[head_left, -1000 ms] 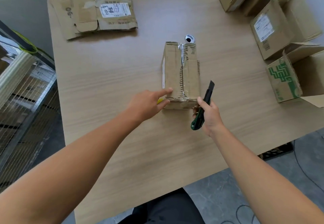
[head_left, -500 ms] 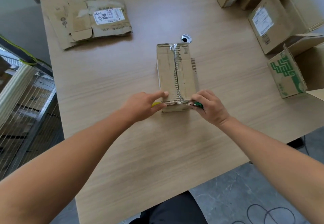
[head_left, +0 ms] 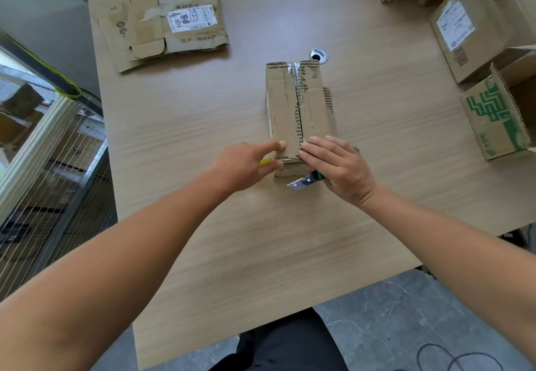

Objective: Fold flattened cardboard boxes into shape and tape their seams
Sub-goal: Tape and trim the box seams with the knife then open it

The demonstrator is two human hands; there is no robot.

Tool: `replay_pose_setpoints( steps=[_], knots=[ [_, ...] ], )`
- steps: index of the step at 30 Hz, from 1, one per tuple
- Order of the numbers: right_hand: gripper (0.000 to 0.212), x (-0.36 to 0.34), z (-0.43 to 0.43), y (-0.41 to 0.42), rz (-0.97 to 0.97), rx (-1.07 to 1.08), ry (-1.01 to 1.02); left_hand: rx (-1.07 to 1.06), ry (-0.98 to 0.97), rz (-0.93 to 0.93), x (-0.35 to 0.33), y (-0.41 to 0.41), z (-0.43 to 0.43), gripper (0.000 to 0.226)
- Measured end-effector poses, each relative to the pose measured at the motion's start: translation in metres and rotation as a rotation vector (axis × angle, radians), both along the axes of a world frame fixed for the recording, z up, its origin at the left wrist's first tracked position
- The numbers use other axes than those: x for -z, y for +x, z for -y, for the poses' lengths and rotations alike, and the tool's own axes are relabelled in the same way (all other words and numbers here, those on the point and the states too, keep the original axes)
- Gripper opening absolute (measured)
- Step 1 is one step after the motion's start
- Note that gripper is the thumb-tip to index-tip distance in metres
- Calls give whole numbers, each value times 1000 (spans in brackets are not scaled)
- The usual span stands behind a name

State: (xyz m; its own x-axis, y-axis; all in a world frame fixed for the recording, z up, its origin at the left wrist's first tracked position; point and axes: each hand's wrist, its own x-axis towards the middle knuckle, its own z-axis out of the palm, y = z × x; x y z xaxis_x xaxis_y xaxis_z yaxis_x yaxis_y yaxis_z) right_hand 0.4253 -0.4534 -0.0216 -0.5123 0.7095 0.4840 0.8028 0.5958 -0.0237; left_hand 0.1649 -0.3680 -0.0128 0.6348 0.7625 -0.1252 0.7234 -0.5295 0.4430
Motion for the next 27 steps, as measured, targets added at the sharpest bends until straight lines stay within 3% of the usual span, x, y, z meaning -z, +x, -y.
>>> replay_pose_setpoints(
  steps=[6,10,16,22,27],
  knots=[
    [44,28,19,-32,-269,307,-65,-29,27,3,2,6,7,46],
    [44,34,18,-34,-199,227,-23,-41,24,8,5,10,9,46],
    [47,36,8,-32,-349,299,-66,-34,-12,1,-1,23,15,49],
    [31,40,6,-32,-364,291,-19,-43,-95,62,-8,-1,26,54],
    [28,38,5,-24,-379,255,-50,-38,-122,-42,-12,-6,18,55]
  ],
)
